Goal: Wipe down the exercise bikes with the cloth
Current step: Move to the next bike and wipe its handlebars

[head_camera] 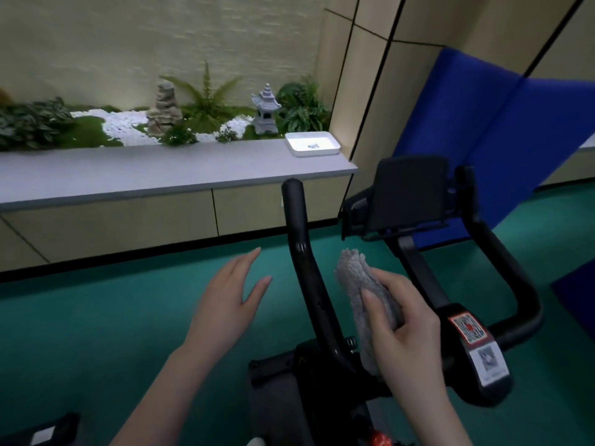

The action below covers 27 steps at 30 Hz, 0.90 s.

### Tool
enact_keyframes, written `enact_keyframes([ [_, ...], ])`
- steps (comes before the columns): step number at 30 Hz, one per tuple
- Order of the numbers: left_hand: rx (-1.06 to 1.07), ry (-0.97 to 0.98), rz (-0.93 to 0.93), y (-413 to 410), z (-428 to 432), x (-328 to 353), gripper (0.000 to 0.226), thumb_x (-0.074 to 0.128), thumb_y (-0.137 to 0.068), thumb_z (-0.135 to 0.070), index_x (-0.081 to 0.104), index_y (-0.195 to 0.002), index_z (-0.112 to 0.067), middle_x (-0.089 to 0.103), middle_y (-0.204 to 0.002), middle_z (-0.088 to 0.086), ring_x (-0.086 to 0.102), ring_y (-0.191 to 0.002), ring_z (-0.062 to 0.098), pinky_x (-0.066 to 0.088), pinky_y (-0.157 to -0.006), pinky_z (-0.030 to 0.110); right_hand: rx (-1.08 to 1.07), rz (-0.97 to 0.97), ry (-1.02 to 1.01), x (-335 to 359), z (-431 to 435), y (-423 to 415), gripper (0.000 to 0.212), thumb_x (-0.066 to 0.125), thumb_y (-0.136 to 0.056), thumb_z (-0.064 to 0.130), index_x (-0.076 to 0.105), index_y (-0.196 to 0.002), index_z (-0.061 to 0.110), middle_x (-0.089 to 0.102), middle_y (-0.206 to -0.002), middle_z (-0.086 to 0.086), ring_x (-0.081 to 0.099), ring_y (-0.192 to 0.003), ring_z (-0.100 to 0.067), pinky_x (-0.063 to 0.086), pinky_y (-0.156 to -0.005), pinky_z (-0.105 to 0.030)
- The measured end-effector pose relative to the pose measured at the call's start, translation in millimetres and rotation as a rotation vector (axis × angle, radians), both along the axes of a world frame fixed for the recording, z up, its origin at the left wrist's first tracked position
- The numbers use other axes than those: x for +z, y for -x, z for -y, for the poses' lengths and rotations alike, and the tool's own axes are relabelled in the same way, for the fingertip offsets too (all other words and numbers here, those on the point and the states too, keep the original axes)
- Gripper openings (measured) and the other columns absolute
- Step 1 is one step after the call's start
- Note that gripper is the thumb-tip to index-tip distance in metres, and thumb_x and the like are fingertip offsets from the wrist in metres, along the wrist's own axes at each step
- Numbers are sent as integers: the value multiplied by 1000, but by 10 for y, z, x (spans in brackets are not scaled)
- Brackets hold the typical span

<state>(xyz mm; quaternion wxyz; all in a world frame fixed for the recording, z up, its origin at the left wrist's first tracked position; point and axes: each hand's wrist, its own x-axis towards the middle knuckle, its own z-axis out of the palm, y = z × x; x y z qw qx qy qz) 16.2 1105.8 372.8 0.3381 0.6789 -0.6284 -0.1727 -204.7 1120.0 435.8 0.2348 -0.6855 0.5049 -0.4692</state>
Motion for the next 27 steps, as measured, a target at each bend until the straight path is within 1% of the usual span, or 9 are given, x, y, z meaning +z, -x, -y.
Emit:
enact_keyframes([
  [2,-5,57,-71,9,166,77,65,36,-85,-57,40,-141,-25,51,-131,-8,46,-122,9,36,-103,25,21,-51,63,72,188,-145,26,52,-88,27,66,-107,16,62,-104,10,59,-100,-4,43,-85,-11],
  [4,-13,96,-154,29,331,165,62,39,-86,-56,42,-140,-26,51,-130,-10,46,-121,7,37,-103,26,38,-109,128,155,392,-300,21,54,-89,18,66,-106,14,61,-102,12,57,-100,-5,41,-85,-10],
  [8,-43,160,-280,52,635,310,57,44,-87,-53,44,-137,-26,53,-127,-12,48,-118,3,41,-102,29,47,-243,253,342,838,-579,21,55,-88,6,65,-107,6,60,-100,5,56,-97,-15,39,-85,-11],
  [13,-48,201,-437,73,903,378,43,59,-89,-38,52,-130,-25,59,-118,-11,54,-110,0,46,-96,31,111,-441,333,553,1379,-857,25,55,-88,-1,65,-110,7,64,-100,-2,50,-97,-16,29,-84,-3],
  [15,-11,213,-526,86,966,388,39,66,-86,-34,58,-122,-24,63,-113,-7,58,-104,2,49,-93,33,196,-526,305,580,1543,-934,26,54,-87,-2,65,-110,6,66,-101,-4,49,-99,-19,29,-83,-3],
  [18,27,197,-700,112,1000,401,31,72,-76,-30,58,-104,-38,67,-104,-7,63,-97,6,52,-89,37,339,-675,233,611,1701,-979,29,53,-87,-4,65,-111,6,66,-102,-7,51,-102,-24,35,-83,-17],
  [21,36,172,-820,135,1014,384,34,75,-74,-22,58,-98,-39,68,-104,-7,64,-96,12,53,-88,43,455,-771,147,692,1836,-1011,25,49,-92,1,65,-110,9,66,-102,-6,52,-99,-19,35,-79,-21],
  [24,45,166,-877,162,1016,375,37,74,-69,-23,59,-99,-40,68,-104,-10,65,-95,14,53,-88,43,454,-824,-48,775,2005,-1062,16,47,-95,11,61,-98,18,64,-95,-5,57,-91,-23,42,-72,-31],
  [27,57,165,-921,180,1025,374,39,74,-68,-20,61,-99,-39,68,-103,-8,64,-94,18,54,-88,43,343,-831,-139,769,2021,-1027,13,48,-95,12,60,-95,17,58,-89,-5,53,-88,-23,32,-67,-26],
])
